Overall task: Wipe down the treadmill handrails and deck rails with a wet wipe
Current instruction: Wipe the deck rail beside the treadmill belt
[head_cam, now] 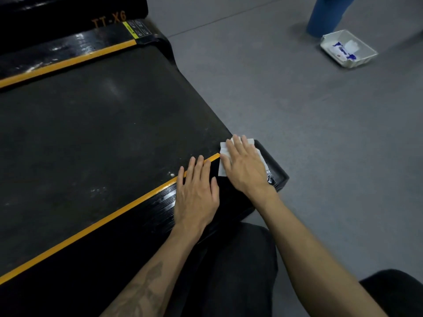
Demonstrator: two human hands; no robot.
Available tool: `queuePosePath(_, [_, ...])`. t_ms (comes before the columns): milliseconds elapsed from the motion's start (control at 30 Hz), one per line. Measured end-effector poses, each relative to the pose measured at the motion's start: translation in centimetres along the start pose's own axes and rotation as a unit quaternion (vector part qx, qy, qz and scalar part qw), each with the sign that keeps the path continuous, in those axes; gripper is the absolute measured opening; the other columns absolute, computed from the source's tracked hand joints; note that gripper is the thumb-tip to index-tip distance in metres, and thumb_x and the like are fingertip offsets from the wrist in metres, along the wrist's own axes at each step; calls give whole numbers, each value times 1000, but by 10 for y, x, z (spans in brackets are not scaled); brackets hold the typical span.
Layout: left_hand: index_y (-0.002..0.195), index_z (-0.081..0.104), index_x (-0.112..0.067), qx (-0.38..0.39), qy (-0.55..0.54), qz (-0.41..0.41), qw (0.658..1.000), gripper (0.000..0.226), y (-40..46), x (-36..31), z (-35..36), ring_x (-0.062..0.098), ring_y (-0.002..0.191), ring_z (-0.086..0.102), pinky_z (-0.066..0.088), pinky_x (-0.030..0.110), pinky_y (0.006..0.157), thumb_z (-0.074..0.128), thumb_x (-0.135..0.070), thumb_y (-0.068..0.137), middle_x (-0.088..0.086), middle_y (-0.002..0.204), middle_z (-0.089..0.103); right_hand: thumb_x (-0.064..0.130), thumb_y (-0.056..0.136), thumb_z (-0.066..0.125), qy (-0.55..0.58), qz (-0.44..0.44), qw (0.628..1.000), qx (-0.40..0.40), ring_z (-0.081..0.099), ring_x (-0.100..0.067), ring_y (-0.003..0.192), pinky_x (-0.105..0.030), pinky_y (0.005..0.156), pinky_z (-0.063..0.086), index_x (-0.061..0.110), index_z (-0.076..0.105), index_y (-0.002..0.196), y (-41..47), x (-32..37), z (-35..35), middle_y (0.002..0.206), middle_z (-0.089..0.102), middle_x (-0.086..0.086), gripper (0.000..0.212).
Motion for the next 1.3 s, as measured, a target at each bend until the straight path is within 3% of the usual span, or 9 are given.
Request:
queuePosePath(133, [157, 36, -16, -1, 1, -2, 1000, 57, 1, 0, 0, 19, 157, 20, 20, 48, 127, 24, -39, 107, 4, 166, 32, 37, 111, 16, 14, 51, 999, -8, 7, -29, 158, -43, 127, 12, 9, 23, 160, -7, 4, 1, 169, 17, -13, 57])
queuePosePath(467, [156, 37, -16, -10, -4, -1, 1000, 55, 0, 1, 1, 19, 157, 22, 20, 48, 127, 27, -39, 107, 4, 165, 34, 36, 111, 15, 17, 73, 997, -25, 14, -27, 156, -40, 126, 13, 4, 27, 157, 7, -9, -6, 165, 26, -14, 58])
queuePosePath(567, [156, 37, -16, -11, -4, -1, 1000, 55, 0, 1, 1, 20, 156, 23, 21, 48, 127, 27, -39, 107, 5, 165, 35, 33, 106, 7, 23, 43, 998, -31, 14, -29, 156, -42, 126, 14, 5, 30, 156, -8, 8, -1, 164, 28, -14, 61])
queuePosePath(700, [155, 40, -14, -15, -6, 2, 1000, 56, 0, -1, 0, 21, 156, 24, 22, 49, 127, 27, -38, 106, 6, 164, 36, 32, 112, 21, 63, 14, 997, -31, 11, -27, 158, -40, 128, 9, 6, 28, 158, -4, 1, 0, 167, 24, -12, 54])
queuePosePath(833, [156, 38, -13, -10, -7, 12, 1000, 57, 0, -2, -1, 19, 156, 22, 20, 47, 128, 25, -38, 107, 5, 165, 34, 30, 111, 19, 31, 51, 997, -42, 27, -29, 149, -40, 123, 20, 7, 35, 151, 11, -21, -4, 157, 37, -11, 49])
queuePosePath(1000, [155, 39, -12, -10, -8, 13, 1000, 55, 0, -3, -1, 20, 156, 24, 22, 49, 127, 30, -35, 107, 7, 165, 35, 34, 100, -4, 18, 57, 998, -17, 9, -30, 157, -45, 125, 14, 8, 21, 159, -13, 6, 3, 168, 20, -13, 69])
queuePosePath(1200, [155, 38, -13, -10, -14, 14, 1000, 53, 0, -3, -2, 19, 156, 22, 21, 48, 127, 32, -35, 107, 6, 165, 34, 28, 111, 17, 45, 68, 996, -33, 25, -27, 150, -39, 122, 20, 8, 37, 150, 13, -21, -5, 157, 38, -9, 49])
queuePosePath(1300, [155, 39, -12, -14, -15, 15, 1000, 54, 0, -3, -3, 19, 156, 23, 22, 48, 127, 30, -35, 108, 6, 165, 35, 27, 108, 15, 51, 77, 995, -39, 25, -28, 150, -42, 122, 22, 9, 35, 151, 4, -22, -4, 158, 35, -9, 51])
Point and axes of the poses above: each hand's wrist, its own y-axis towards the middle knuckle, its own z-axis out of the palm, x = y × z, the point moved 7 cm from there along y, towards the middle knuckle
